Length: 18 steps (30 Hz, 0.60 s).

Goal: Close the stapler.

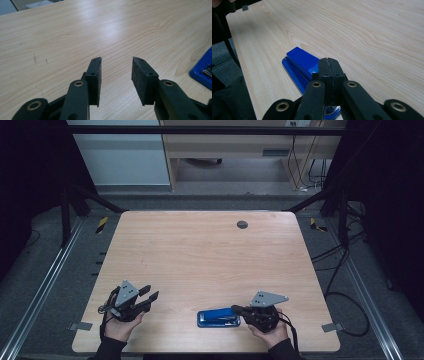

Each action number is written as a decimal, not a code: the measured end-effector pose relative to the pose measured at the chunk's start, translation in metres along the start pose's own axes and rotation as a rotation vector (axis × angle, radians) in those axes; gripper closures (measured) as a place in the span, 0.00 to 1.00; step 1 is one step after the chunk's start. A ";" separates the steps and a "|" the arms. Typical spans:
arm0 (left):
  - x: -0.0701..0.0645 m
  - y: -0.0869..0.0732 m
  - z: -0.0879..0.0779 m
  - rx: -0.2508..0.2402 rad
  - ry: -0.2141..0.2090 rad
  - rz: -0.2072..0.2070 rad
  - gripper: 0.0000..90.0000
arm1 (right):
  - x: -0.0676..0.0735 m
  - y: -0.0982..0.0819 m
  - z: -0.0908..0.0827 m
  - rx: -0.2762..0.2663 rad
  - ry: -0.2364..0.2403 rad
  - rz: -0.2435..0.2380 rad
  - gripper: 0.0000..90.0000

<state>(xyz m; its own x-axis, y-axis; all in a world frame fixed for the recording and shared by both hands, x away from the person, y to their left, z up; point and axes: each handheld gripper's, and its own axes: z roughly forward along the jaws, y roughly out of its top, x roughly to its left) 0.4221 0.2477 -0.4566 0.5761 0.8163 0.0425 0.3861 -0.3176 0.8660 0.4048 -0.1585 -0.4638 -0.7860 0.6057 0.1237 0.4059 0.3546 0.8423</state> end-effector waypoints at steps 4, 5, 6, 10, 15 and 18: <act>0.000 0.000 0.000 0.000 0.000 -0.002 0.67 | 0.000 -0.001 -0.001 0.000 -0.002 0.001 1.00; 0.000 0.000 0.000 0.001 -0.001 -0.001 0.67 | -0.001 -0.001 -0.001 -0.001 -0.004 0.001 1.00; 0.000 0.000 0.000 0.002 -0.002 0.000 0.67 | -0.001 -0.002 -0.001 -0.002 -0.004 0.001 1.00; -0.001 -0.001 0.001 0.003 -0.002 0.003 0.66 | -0.001 -0.002 -0.001 0.004 -0.007 0.002 1.00; 0.000 -0.001 0.000 0.001 -0.002 0.006 0.66 | -0.001 -0.006 0.001 0.037 -0.009 0.013 1.00; 0.000 -0.001 0.000 0.002 -0.001 0.005 0.66 | -0.001 -0.005 0.001 0.044 -0.009 0.015 1.00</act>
<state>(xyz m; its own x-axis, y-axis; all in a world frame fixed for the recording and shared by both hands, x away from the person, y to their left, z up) 0.4216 0.2481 -0.4575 0.5787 0.8142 0.0461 0.3845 -0.3223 0.8650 0.4036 -0.1601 -0.4685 -0.7753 0.6178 0.1314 0.4379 0.3758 0.8167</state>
